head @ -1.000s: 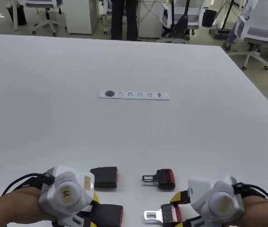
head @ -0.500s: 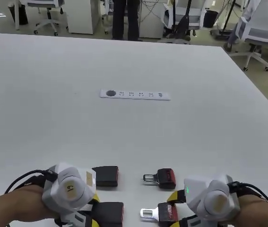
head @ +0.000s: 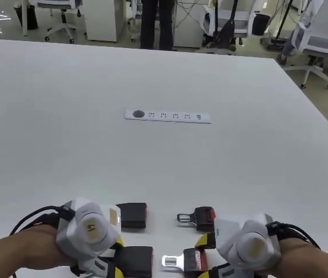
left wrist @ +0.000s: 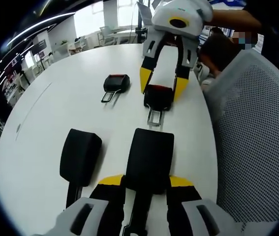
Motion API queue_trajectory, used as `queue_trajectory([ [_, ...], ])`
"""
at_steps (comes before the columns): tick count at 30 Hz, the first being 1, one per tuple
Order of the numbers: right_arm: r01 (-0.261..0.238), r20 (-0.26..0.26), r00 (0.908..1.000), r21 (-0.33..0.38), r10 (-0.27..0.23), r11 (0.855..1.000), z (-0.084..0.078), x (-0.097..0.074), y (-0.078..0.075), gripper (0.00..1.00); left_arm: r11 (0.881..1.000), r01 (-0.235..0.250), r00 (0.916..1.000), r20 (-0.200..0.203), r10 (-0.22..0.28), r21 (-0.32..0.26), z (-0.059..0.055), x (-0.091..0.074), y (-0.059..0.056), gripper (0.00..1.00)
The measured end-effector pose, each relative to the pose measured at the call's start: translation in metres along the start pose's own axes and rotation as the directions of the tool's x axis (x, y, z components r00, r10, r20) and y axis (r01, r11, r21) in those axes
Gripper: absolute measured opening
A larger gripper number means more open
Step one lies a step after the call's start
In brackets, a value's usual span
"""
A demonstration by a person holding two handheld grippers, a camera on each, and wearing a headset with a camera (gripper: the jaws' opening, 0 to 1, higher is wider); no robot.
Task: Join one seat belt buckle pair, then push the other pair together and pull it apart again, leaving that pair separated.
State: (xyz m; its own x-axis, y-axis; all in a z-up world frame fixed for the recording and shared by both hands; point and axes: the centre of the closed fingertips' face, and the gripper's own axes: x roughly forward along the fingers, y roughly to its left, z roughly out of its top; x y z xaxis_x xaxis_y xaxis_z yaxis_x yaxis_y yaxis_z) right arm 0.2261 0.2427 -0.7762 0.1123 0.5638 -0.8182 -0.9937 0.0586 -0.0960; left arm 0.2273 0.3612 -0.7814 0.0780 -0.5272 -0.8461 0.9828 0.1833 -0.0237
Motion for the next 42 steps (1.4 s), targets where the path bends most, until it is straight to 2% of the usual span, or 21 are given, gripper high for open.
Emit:
queue_trajectory([
  [13,-0.019,0.012,0.9997,-0.008,0.019,1.000,0.013,0.011,0.001,0.30,1.000,-0.004,1.0000,-0.003,0.004,-0.009,-0.002,0.001,0.002,0.34],
  [20,-0.023,0.040,0.9989,-0.008,0.023,1.000,0.025,0.017,0.003,0.30,1.000,-0.013,0.9999,-0.002,0.013,-0.021,0.000,0.001,0.001,0.34],
  [28,-0.017,0.033,0.9993,0.000,0.017,1.000,0.024,0.015,0.003,0.29,1.000,-0.016,0.9999,0.001,0.016,-0.026,-0.001,0.000,0.001,0.33],
  [35,-0.018,0.059,0.9981,0.012,0.018,1.000,0.026,0.014,0.004,0.29,0.999,-0.018,0.9998,0.004,0.019,-0.029,0.002,0.000,-0.001,0.33],
  [42,-0.022,0.063,0.9978,0.029,0.020,0.999,0.026,0.016,0.003,0.28,0.999,-0.021,0.9998,-0.001,0.021,-0.033,0.002,-0.001,-0.002,0.33],
])
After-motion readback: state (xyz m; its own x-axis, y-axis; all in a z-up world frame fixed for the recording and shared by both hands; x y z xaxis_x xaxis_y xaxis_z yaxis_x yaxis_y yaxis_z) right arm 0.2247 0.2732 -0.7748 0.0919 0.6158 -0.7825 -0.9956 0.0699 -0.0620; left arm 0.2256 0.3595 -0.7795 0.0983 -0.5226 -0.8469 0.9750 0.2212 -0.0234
